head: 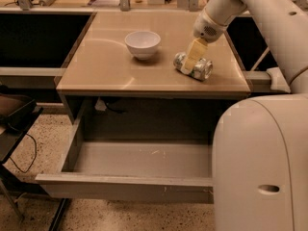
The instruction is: Place 7up can into top drawer
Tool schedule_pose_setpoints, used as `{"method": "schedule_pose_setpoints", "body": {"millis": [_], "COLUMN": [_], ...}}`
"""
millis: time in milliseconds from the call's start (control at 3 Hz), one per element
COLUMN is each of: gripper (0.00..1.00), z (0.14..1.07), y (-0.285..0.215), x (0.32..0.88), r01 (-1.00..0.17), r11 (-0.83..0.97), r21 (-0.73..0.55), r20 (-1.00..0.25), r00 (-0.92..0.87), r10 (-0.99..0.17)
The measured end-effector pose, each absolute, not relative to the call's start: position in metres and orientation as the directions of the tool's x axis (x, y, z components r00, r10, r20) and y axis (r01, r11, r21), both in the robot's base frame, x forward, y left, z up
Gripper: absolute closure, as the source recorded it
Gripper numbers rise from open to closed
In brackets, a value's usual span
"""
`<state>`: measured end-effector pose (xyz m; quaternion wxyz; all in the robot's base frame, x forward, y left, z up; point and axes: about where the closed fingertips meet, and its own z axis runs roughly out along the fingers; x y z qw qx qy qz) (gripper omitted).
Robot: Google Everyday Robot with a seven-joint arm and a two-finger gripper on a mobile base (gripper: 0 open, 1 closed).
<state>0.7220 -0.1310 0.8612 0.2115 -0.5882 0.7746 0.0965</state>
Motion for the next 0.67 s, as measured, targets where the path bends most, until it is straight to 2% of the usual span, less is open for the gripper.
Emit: {"method": "schedule_pose_setpoints", "body": {"millis": [667], "gripper": [0.00], "z": [0.803], "y": [-0.153], "x": [0.706], "r01": [-0.935], "r11": [0.353], "r21": [0.035], "r20": [-0.455], "r00": [-0.329], "r10": [-0.827]}}
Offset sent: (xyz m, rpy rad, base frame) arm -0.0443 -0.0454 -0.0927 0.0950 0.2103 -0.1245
